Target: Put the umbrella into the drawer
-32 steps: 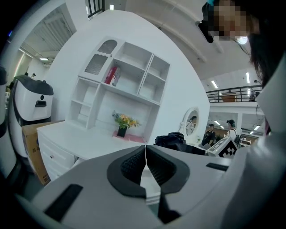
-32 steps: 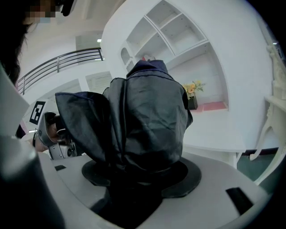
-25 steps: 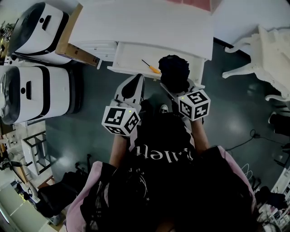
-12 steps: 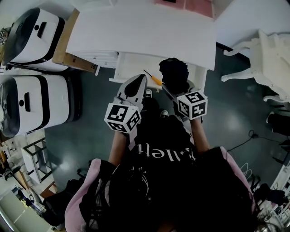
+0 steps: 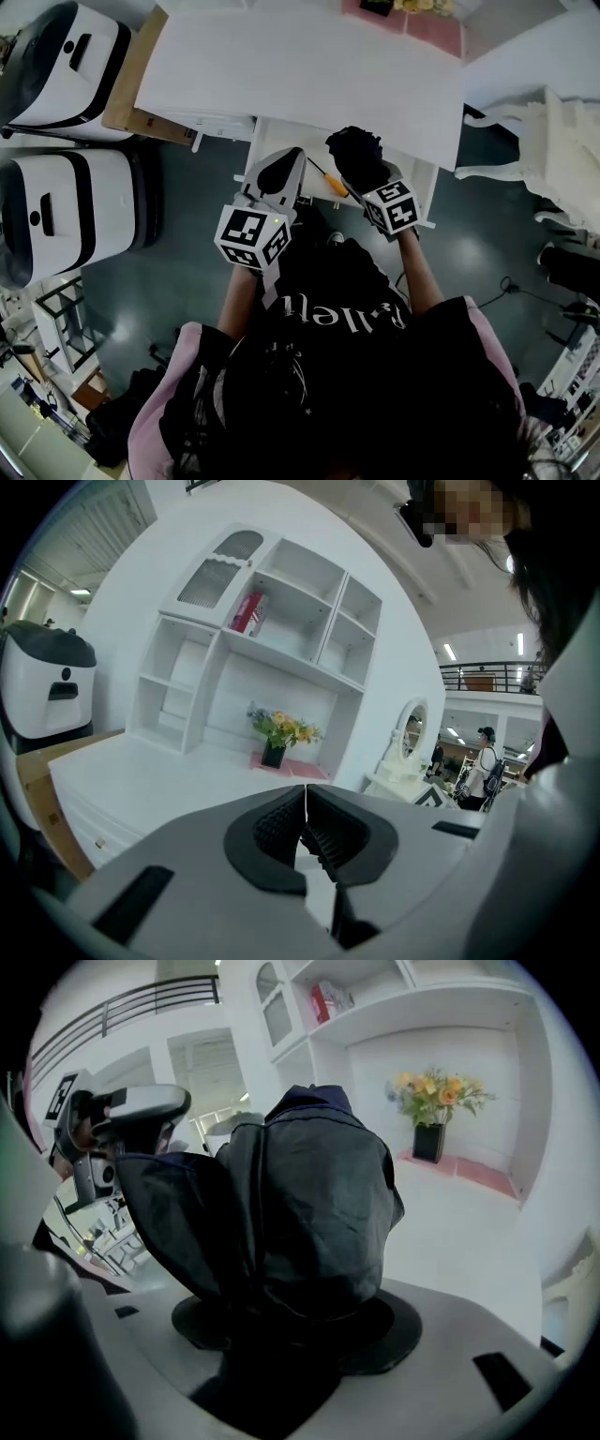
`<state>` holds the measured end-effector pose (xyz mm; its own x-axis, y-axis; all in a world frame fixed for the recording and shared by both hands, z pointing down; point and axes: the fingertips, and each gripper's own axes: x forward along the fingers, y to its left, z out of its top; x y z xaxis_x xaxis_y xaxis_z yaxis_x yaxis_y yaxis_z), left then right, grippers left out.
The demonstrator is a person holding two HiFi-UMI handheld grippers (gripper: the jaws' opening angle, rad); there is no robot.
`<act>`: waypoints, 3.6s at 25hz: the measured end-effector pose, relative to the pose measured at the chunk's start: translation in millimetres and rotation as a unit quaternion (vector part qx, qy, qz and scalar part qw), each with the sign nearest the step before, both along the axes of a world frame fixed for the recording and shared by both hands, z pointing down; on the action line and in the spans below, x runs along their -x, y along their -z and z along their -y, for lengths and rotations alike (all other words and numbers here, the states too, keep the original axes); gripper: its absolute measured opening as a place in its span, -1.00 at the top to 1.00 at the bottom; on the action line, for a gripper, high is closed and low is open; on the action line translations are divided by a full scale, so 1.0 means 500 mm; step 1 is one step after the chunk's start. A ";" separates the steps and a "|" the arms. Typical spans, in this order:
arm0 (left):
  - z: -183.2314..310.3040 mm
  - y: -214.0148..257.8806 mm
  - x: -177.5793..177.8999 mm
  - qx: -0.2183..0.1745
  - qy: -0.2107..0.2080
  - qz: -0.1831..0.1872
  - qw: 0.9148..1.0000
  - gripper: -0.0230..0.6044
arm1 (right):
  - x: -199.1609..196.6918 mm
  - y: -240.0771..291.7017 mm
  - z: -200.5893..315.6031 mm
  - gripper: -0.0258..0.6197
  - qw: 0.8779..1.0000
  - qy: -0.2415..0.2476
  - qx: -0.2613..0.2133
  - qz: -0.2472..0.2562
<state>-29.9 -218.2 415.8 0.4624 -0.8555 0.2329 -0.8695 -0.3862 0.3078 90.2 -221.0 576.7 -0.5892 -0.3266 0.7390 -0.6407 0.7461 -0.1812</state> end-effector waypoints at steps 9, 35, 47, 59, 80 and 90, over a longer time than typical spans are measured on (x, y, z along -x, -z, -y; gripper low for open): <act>0.050 -0.031 0.083 0.016 0.013 -0.007 1.000 0.87 | 0.080 -0.149 0.023 0.01 0.988 0.111 0.059 -0.089; 0.117 -0.109 0.145 0.056 0.028 -0.006 0.998 0.87 | 0.096 -0.394 0.076 0.01 0.962 0.130 0.123 -0.206; 0.117 -0.118 0.152 0.060 0.028 0.002 0.998 0.87 | 0.107 -0.424 0.087 0.01 0.963 0.122 0.107 -0.216; 0.095 -0.120 0.138 0.062 0.015 0.007 0.998 0.87 | 0.108 -0.430 0.075 0.01 0.962 0.121 0.097 -0.224; 0.067 -0.104 0.094 0.053 -0.007 0.009 0.999 0.87 | 0.088 -0.231 0.067 0.00 0.995 -0.007 0.073 -0.072; 0.036 -0.078 0.028 0.046 -0.024 0.011 0.999 0.87 | 0.069 0.020 0.073 0.01 0.984 -0.096 0.018 0.146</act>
